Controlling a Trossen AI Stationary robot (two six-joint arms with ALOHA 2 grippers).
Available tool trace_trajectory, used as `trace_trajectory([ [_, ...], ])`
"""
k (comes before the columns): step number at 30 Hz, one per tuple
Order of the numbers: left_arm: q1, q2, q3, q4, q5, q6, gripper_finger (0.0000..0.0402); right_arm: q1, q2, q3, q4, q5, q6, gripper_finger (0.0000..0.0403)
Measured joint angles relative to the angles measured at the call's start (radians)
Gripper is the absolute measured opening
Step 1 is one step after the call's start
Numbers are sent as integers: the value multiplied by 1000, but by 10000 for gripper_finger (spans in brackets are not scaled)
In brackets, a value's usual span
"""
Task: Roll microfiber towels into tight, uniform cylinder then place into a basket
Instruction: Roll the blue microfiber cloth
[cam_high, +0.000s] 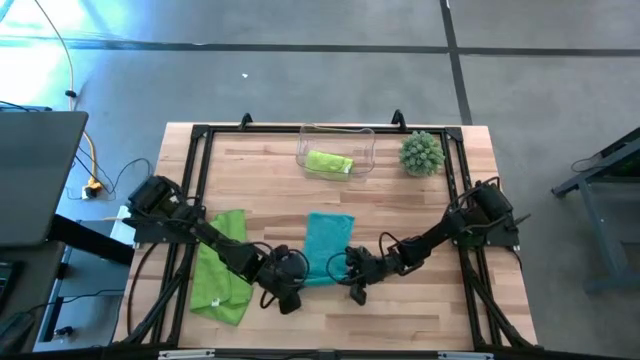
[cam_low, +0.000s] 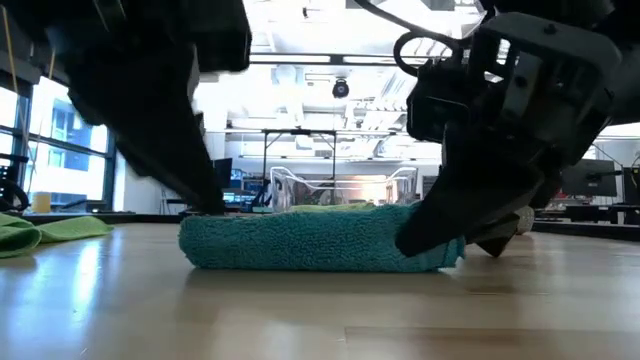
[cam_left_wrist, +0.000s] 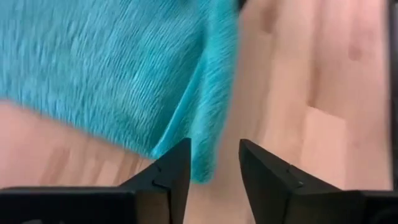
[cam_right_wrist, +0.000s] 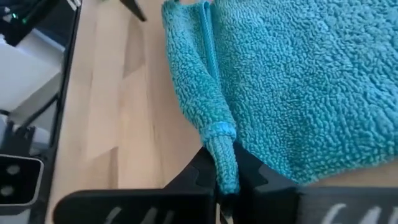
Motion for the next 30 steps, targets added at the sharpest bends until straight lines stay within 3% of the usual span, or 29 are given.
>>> trace_trajectory([
  [10, -43, -16, 4, 47, 25, 594, 143, -20, 0, -1, -2, -2, 78, 3],
  [17, -46, 64, 3, 57, -13, 643, 143, -27, 0, -1, -8, -2, 93, 3],
  [24, -43, 80, 3, 62, -136, 686, 143, -28, 0, -2, -8, -1, 100, 3],
  [30, -22, 80, 4, 66, -132, 733, 143, -17, 0, -2, -5, 14, 118, 3],
])
